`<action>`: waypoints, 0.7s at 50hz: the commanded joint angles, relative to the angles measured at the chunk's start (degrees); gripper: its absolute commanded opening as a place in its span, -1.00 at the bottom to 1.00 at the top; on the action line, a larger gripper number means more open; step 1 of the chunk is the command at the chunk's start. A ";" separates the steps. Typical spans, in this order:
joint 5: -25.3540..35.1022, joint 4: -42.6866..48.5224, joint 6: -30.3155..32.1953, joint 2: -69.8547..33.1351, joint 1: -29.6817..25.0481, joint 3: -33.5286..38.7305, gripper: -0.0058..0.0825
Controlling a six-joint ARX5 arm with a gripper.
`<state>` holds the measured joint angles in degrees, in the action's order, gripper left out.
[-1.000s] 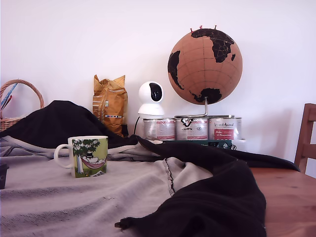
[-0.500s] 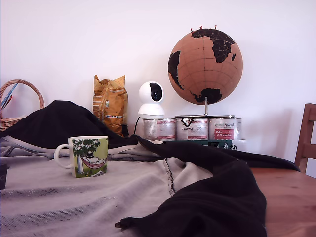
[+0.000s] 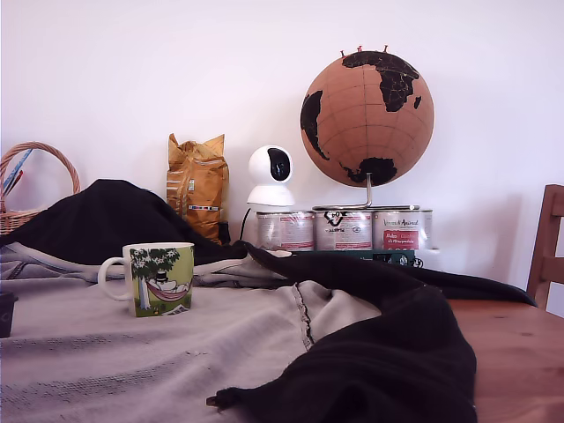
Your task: Pick the grey coffee capsule and place it inside the green coffee cup
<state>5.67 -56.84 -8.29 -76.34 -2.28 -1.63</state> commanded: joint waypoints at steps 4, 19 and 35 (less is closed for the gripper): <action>0.52 -1.64 2.54 -11.98 -0.13 -5.11 0.28; 0.50 -1.20 4.31 -24.79 -0.13 -13.44 0.26; 0.33 -2.45 3.87 -26.38 -0.13 -15.96 -0.71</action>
<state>5.96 -58.19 -4.23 -102.21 -2.28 -17.15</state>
